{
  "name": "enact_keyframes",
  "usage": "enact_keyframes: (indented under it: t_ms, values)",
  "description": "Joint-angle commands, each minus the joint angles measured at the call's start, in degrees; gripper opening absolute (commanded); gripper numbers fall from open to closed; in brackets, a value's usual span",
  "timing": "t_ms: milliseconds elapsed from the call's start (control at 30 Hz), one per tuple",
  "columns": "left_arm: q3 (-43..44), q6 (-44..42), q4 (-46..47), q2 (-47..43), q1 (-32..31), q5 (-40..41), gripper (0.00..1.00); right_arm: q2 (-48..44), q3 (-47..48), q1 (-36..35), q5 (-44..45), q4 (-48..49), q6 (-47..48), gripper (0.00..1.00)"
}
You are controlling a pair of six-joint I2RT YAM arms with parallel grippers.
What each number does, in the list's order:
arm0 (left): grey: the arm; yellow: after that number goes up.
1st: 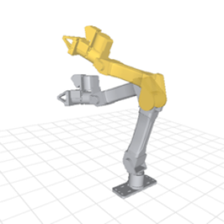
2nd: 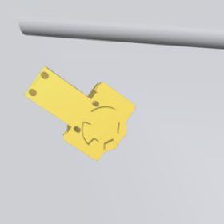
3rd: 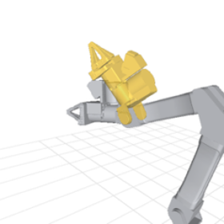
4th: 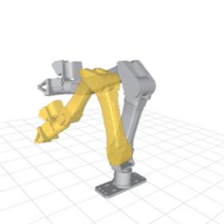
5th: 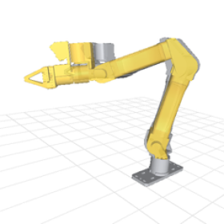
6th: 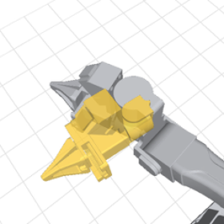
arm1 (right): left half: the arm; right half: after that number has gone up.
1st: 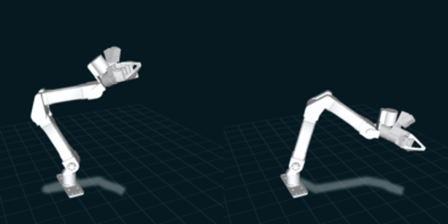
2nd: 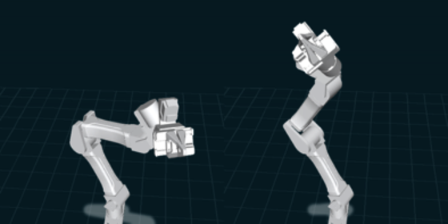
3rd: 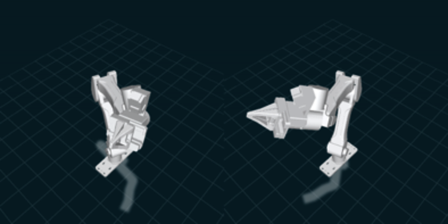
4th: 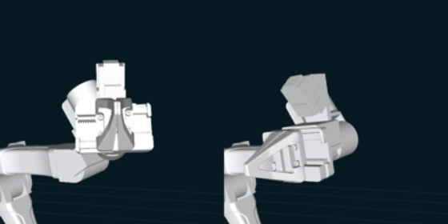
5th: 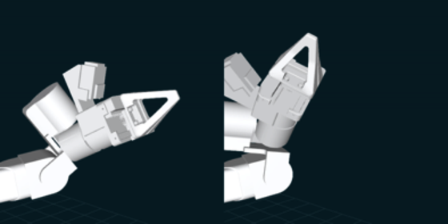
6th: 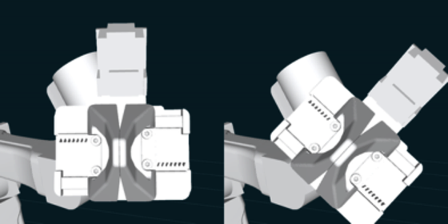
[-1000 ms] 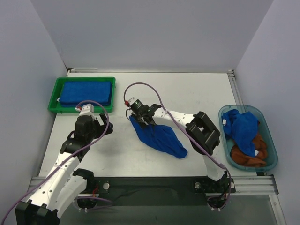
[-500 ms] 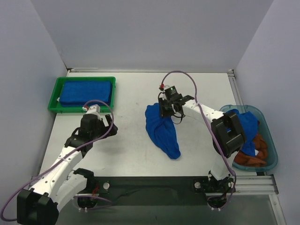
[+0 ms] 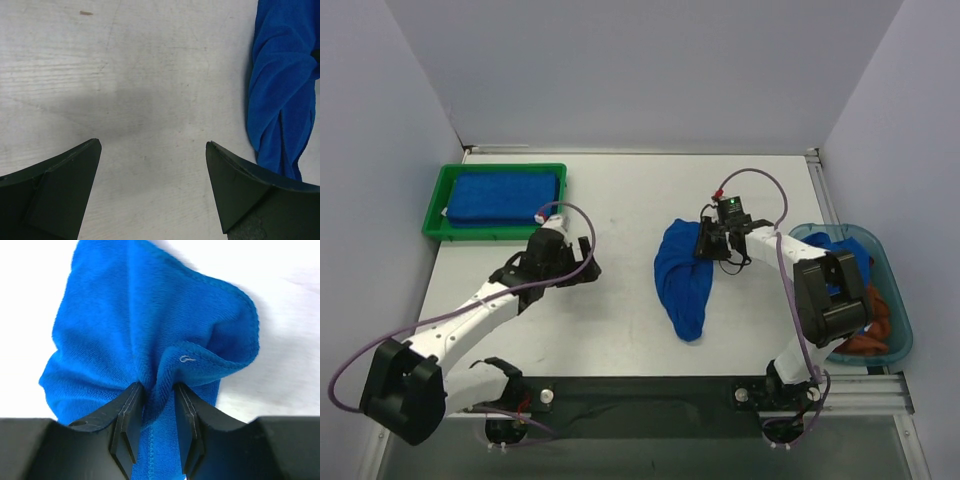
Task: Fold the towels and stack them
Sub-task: Flatten out the crumpled towel
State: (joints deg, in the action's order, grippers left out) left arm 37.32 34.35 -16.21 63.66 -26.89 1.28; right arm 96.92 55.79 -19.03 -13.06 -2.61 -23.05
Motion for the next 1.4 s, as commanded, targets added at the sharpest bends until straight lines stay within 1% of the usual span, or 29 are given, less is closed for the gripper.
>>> enact_keyframes:
  t_ms: [0, 67, 167, 200, 267, 300, 333, 400, 433, 500, 567, 633, 667, 733, 767, 867, 900, 967, 1000, 1300, 1333, 1367]
  values:
    - [5.9, 1.16, 6.53, 4.87, -3.59, 1.71, 0.98, -3.93, -3.65, 1.18, -1.87, 2.17, -2.97, 0.32]
    - [8.02, 1.25, 8.28, 7.61, -5.18, 2.15, 0.97, -4.9, -4.28, 1.36, -3.37, 4.28, -2.88, 0.33]
    - [12.94, 1.16, 10.93, 13.93, -8.34, 3.03, 0.97, -5.08, -4.72, 1.36, -3.64, 4.72, -3.05, 0.33]
    - [14.61, 1.25, 11.54, 17.69, -9.05, 3.38, 0.97, -5.08, -4.73, 1.36, -3.55, 4.81, -3.23, 0.32]
    - [19.44, 1.51, 13.21, 21.58, -11.07, 3.38, 0.97, -4.9, -4.9, 1.27, -3.73, 4.98, -3.41, 0.32]
    - [21.02, 1.77, 13.57, 25.6, -11.77, 3.73, 0.97, -4.82, -4.99, 1.36, -3.9, 5.07, -3.41, 0.32]
    - [24.43, 2.04, 14.01, 27.55, -12.82, 3.91, 0.97, -4.82, -5.08, 1.36, -3.99, 5.16, -3.49, 0.32]
    - [27.53, 3.0, 14.1, 33.51, -13.62, 3.56, 0.97, -4.73, -5.6, 1.36, -3.9, 5.42, -3.67, 0.31]
    - [30.41, 3.27, 14.18, 35.38, -14.32, 3.29, 0.97, -4.81, -5.69, 1.36, -4.16, 5.6, -3.84, 0.31]
    - [32.89, 3.79, 13.84, 40.28, -15.11, 2.94, 0.97, -4.73, -6.13, 1.36, -4.25, 5.95, -4.02, 0.31]
    - [35.52, 4.23, 13.13, 44.07, -16.43, 2.68, 0.94, -4.55, -6.39, 1.36, -4.25, 6.3, -4.2, 0.31]
    - [36.24, 4.67, 12.78, 45.85, -17.31, 2.76, 0.88, -4.29, -6.57, 1.36, -4.34, 6.48, -4.46, 0.31]
    - [36.24, 5.02, 12.78, 46.46, -18.18, 2.76, 0.81, -4.03, -6.66, 1.36, -4.26, 6.83, -4.72, 0.31]
    - [35.81, 5.64, 12.95, 47.7, -18.89, 2.85, 0.71, -4.11, -7.1, 1.45, -3.91, 7.09, -4.9, 0.31]
    - [35.28, 5.82, 13.04, 47.87, -19.24, 3.2, 0.58, -4.2, -7.19, 1.45, -3.56, 7.27, -5.08, 0.3]
    - [32.47, 6.52, 13.92, 47.35, -20.21, 4.51, 0.37, -4.64, -7.71, 1.71, -2.42, 7.18, -5.51, 0.3]
    - [30.64, 6.69, 14.01, 46.48, -20.48, 4.96, 0.25, -4.99, -8.15, 1.8, -2.06, 7.27, -5.52, 0.29]
    - [28.61, 7.05, 13.22, 45.16, -20.57, 7.06, 0.1, -5.77, -8.77, 2.24, -1.36, 7.27, -5.69, 0.29]
    - [26.86, 7.57, 12.61, 43.5, -20.57, 7.77, 0.0, -6.13, -9.12, 2.41, -0.75, 7.18, -5.61, 0.28]
    - [16.39, 10.73, 0.92, 29.87, -22.41, 15.42, 0.0, -10.61, -12.46, 4.26, 0.93, 4.99, -4.2, 0.24]
    - [15.34, 11.35, -0.65, 28.55, -22.67, 15.86, 0.0, -11.4, -12.55, 4.35, 1.97, 4.11, -4.02, 0.22]
    - [12.89, 12.49, -1.19, 26.02, -23.37, 16.38, 0.0, -11.67, -12.55, 4.7, 2.33, 3.67, -3.76, 0.17]
